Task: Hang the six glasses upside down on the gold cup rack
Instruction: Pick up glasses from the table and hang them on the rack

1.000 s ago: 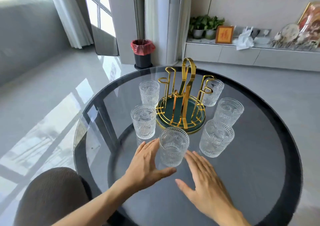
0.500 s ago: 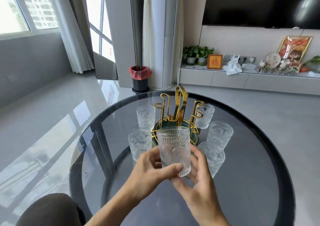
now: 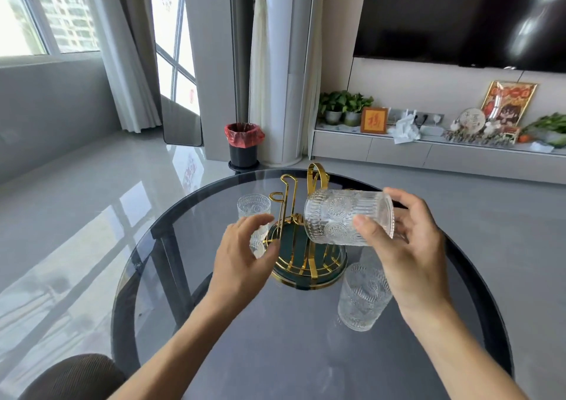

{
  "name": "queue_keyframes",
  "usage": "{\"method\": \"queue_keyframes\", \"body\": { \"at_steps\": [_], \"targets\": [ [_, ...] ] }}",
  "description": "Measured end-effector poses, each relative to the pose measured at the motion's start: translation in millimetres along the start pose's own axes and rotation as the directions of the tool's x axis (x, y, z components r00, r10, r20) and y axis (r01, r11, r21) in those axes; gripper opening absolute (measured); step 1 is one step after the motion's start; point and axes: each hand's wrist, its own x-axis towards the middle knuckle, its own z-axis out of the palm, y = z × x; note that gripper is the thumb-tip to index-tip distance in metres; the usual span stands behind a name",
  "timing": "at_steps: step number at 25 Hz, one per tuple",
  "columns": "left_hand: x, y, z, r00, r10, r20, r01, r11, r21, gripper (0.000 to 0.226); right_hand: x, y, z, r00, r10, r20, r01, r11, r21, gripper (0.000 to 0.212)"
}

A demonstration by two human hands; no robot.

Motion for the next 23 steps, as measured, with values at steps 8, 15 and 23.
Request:
{"method": "queue_keyframes", "body": {
  "at_steps": [8,15,23],
  "targets": [
    [-32.9,-66.4,12.0,0.946,-0.319,0.053,0.321,0.946,-0.04,0.119,31.8,6.9,47.9,0.993,-0.103,0.059,0.118,0.895,-0.43,0.047],
    [-24.7,-93.6,28.3,0.887,-0.454,0.081,0.461,0.87,-0.175,0.073,28.9,28.8,65.9,0.955,0.016,0.295,0.177,0.77,-0.614,0.042],
    [-27.4,-76.6,0.6,0.949,-0.312,0.042,0.296,0.839,-0.457,0.059,16.5,51.7,47.4,0.942,-0.041,0.332,0.241,0.772,-0.588,0.038]
  ]
}}
